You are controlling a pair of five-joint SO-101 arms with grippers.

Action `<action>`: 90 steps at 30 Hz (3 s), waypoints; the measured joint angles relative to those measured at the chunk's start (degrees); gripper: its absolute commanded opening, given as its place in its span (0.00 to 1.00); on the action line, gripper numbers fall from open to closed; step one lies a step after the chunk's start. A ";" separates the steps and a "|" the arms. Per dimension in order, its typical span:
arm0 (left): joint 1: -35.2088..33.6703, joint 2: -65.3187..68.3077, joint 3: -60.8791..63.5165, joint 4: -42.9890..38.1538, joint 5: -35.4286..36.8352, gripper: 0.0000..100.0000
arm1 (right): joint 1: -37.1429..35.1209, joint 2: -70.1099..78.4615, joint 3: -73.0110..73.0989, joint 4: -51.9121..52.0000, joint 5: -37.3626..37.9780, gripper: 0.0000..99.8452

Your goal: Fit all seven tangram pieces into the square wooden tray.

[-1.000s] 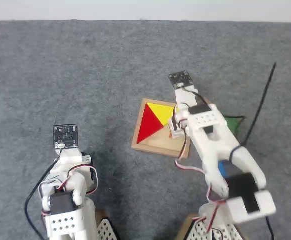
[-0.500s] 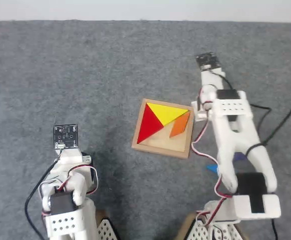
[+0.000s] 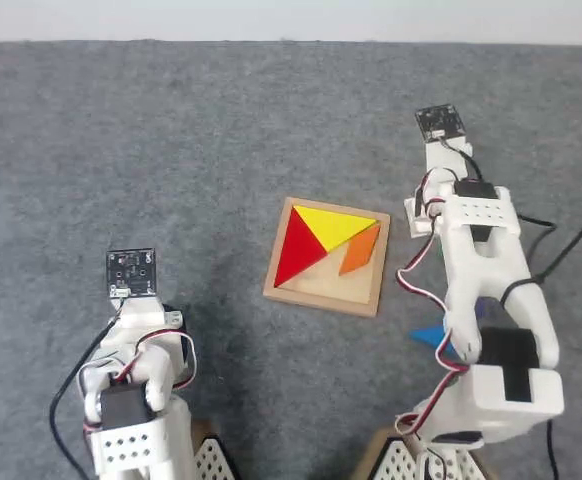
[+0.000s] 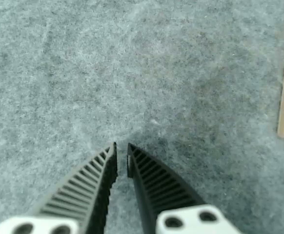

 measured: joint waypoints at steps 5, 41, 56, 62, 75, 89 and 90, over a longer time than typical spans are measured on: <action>0.00 0.00 0.00 0.00 0.00 0.04 | -3.78 4.66 -0.97 -1.14 2.46 0.32; 0.00 0.00 0.00 0.00 0.00 0.04 | -4.13 12.31 -22.24 19.78 -6.07 0.06; 0.00 0.00 0.00 0.00 0.00 0.04 | -34.46 -3.69 -0.97 9.49 -42.46 0.06; 0.00 0.00 0.00 0.00 0.00 0.04 | -34.46 3.43 -0.97 5.45 -49.32 0.06; 0.00 0.00 0.00 0.00 0.00 0.04 | -26.90 5.63 -2.20 4.92 -58.73 0.16; 0.00 0.00 0.00 0.00 0.00 0.04 | -26.11 5.54 -2.20 4.92 -57.58 0.17; 0.00 0.00 0.00 0.00 0.00 0.04 | -26.11 5.45 -2.20 4.92 -57.05 0.17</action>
